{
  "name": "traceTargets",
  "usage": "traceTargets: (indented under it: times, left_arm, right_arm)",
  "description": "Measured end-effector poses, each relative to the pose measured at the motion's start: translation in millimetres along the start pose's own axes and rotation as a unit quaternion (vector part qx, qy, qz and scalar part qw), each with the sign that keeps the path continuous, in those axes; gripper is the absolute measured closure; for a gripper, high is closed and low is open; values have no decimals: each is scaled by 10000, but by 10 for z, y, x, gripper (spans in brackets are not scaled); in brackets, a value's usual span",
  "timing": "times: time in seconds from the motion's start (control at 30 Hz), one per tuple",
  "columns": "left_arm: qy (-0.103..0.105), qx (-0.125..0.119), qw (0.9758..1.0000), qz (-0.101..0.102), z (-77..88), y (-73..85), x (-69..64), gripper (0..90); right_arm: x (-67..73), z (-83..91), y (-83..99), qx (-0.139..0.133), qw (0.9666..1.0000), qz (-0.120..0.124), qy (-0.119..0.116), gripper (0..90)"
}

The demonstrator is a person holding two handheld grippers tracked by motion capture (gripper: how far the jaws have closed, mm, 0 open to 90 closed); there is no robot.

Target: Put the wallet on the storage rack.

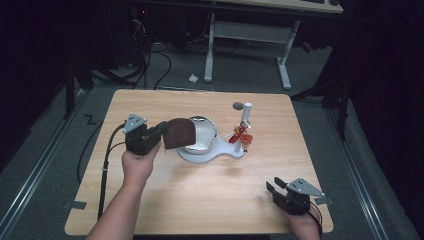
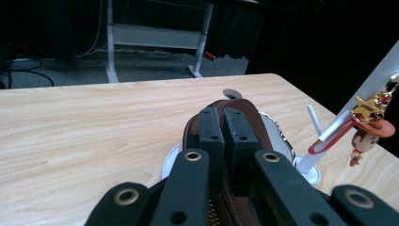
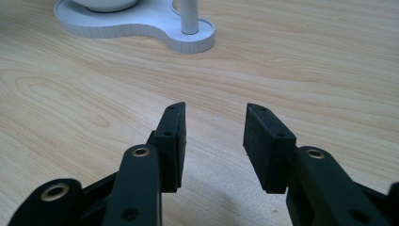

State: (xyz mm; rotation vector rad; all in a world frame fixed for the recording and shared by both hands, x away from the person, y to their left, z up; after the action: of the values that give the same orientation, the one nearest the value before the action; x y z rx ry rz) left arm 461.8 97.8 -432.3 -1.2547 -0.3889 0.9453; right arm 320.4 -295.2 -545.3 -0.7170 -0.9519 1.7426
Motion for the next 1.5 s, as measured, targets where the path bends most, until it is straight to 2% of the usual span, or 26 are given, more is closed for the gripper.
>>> traceTargets:
  times: [0.23,0.4,0.57,0.67,0.8,1.27,1.5]
  left_arm:
    - [-91,236,9997,6,-143,55,-15,872]
    - [-223,295,9993,24,-186,52,-31,872]
    - [-439,407,9982,-40,-200,7,-20,872]
    - [-528,504,9972,-164,-204,13,-34,871]
    - [-601,550,9966,-152,-245,16,-40,869]
    - [-646,708,9953,-110,-523,48,-137,863]
    - [-633,640,9959,-47,-622,78,-192,858]
  right_arm:
    - [-17,5,6,2,10000,-46,-3,599]
    - [-14,14,-2,-19,10000,-31,-17,599]
    - [-12,15,-3,-24,10000,-29,-31,599]
    - [-18,15,1,-21,10000,-29,-32,599]
    - [-21,11,-1,-24,10000,-34,-46,599]
    - [-27,18,-10,-55,10000,-51,-59,599]
    - [-13,18,-13,-57,9999,-29,-82,598]
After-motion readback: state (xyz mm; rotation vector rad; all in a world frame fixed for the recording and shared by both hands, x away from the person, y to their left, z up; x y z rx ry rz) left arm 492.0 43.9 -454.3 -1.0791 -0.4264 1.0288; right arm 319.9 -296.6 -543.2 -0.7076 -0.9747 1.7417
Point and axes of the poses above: each handheld gripper's, and its own axes: z roughly backward along the jaws, y roughly out of its underside, x roughly to its left, the point moved 6 cm from there along -z, roughly forward along the jaws, and after that the axes turned 4 degrees about y, right-handed, at the moved point
